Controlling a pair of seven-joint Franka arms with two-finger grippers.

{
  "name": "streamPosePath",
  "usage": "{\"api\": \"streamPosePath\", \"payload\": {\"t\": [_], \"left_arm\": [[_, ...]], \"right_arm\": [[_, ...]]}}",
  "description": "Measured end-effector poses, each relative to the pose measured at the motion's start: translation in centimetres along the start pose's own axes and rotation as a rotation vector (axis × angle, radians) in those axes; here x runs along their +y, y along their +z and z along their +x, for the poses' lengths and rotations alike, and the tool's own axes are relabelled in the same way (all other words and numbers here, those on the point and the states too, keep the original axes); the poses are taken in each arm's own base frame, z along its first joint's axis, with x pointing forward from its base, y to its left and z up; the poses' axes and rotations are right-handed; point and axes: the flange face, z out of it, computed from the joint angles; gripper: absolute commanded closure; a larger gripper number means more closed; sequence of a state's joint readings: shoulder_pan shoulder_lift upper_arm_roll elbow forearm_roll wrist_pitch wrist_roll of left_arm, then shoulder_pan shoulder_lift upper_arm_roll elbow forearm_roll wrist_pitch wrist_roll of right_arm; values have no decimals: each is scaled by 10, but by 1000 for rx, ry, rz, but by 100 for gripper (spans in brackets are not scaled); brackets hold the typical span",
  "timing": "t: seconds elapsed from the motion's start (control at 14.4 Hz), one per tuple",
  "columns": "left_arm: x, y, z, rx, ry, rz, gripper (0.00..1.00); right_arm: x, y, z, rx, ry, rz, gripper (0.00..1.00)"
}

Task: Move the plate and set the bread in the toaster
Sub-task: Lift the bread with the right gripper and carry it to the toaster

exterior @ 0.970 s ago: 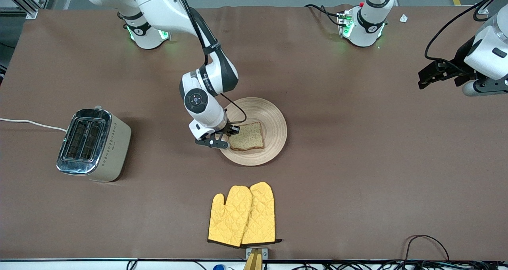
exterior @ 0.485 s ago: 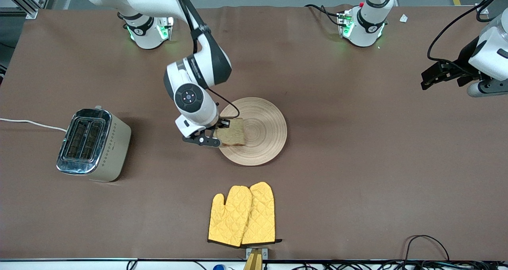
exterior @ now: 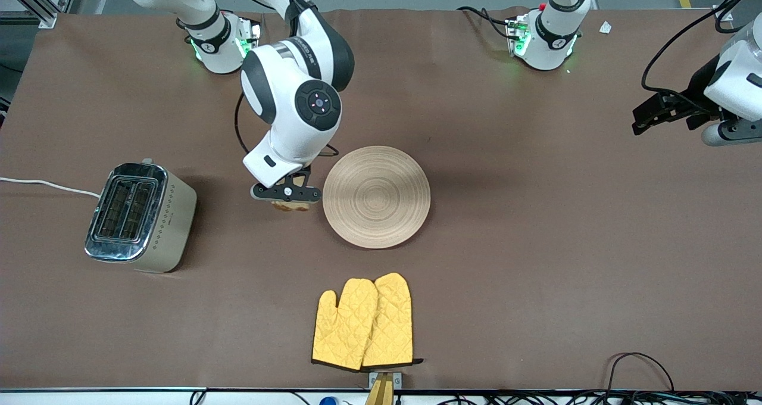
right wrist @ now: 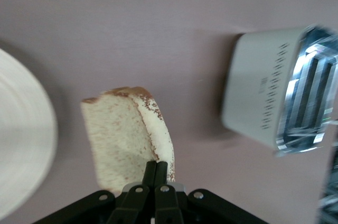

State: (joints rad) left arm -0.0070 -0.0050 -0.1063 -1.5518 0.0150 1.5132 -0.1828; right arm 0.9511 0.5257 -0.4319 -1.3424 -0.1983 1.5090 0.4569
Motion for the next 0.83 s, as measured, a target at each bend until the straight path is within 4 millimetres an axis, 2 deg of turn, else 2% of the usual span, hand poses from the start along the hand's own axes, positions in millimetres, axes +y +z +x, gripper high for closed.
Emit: {"api": "streamPosePath", "payload": {"t": [0.21, 0.48, 0.69, 0.83], "left_arm": [[-3, 0, 1, 0, -5, 0, 0], [-5, 0, 1, 1, -8, 0, 0], [-5, -1, 1, 2, -7, 0, 0], [-4, -1, 0, 2, -6, 0, 0]], "right_arm": [[24, -1, 0, -13, -91, -177, 100], [59, -9, 6, -3, -90, -339, 99], [104, -8, 12, -38, -26, -417, 100], [127, 0, 18, -58, 4, -465, 100]]}}
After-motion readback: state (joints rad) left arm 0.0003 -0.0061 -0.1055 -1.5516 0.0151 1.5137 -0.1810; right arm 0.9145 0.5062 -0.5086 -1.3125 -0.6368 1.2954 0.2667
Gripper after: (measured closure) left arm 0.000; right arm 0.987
